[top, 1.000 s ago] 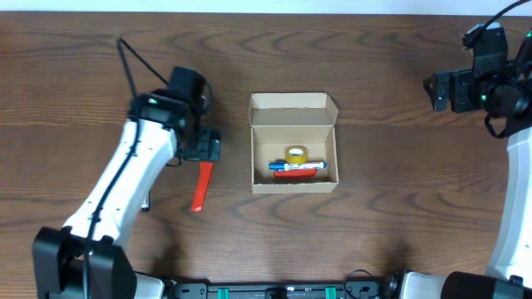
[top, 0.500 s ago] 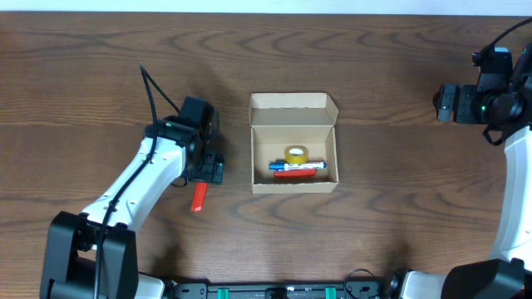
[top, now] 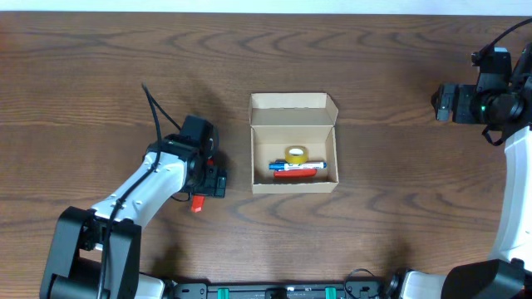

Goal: Pack container
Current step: 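Move the left gripper to the red box cutter and grasp it, then carry the red box cutter into the box and release it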

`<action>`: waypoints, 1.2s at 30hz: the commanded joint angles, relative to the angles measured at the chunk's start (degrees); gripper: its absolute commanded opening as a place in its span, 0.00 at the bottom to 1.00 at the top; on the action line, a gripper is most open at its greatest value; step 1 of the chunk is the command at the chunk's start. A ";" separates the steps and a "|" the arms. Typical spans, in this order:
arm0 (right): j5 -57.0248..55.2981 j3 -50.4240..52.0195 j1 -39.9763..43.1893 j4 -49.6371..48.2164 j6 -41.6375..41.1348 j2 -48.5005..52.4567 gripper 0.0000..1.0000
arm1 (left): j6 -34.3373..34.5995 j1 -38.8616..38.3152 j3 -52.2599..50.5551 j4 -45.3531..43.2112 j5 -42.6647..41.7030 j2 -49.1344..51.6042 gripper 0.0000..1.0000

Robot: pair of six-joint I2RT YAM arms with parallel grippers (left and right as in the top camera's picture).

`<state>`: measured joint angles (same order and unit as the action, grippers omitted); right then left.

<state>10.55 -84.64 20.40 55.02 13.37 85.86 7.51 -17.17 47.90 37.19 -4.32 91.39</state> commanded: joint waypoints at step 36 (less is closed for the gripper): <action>0.92 0.17 0.13 0.09 -0.92 0.02 0.99 | 1.57 -0.13 8.09 5.27 -0.28 5.95 0.06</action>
<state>10.72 -84.64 20.40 55.02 13.37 85.86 9.65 -17.28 51.51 40.16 -4.34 97.12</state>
